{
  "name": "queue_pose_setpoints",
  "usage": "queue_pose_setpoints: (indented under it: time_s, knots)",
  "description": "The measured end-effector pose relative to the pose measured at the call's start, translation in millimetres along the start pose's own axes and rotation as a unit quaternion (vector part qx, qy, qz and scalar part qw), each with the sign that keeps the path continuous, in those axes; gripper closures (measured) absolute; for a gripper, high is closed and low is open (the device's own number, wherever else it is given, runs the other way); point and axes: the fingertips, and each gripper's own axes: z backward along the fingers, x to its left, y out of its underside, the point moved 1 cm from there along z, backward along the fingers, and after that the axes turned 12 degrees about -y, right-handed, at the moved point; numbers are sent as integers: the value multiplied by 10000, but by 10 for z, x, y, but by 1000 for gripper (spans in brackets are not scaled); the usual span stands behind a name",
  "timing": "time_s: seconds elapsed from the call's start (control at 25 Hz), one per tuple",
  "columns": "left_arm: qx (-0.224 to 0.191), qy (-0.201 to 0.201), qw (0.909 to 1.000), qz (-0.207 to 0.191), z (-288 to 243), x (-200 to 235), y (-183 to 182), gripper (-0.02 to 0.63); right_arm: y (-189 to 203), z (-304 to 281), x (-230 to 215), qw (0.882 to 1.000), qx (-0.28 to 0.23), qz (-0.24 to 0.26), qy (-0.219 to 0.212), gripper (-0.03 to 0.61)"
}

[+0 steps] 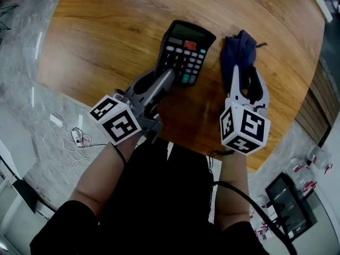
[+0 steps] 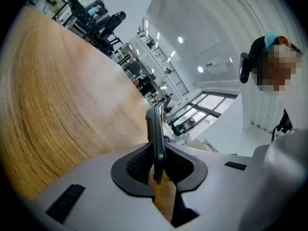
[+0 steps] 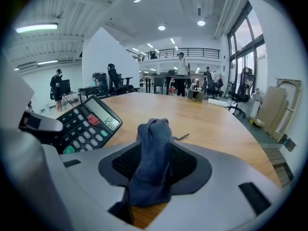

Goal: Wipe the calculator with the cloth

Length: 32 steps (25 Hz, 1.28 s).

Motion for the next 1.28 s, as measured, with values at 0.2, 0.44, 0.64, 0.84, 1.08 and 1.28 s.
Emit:
queue_pose_setpoints:
  time_s: [0.2,0.44,0.64,0.84,1.08,1.28]
  knots:
    - [48,-50,9999,-143,-24,-57,107,549,186,-77,-193,9995,255,-157,53,430]
    - [30,-48,9998,-177,-27,-44,98,549,246,-269,-181,9987,514,51,15,433]
    - [-33,134,9997,222,38,-153,-2,549,-10,-158,-121,9997,14,-94,-229,519]
    - [-208,434,9968,644,199,-460,-196,548,-822,356,132,9958,-820,71,-403,522]
    - [-214,806,9934,791,388,-936,-309,549,-1301,781,675,9903,-1013,525,-798,522]
    - [-215,971,9928,671,591,-1198,-405,549,-1398,991,1112,9869,-954,683,-1109,522]
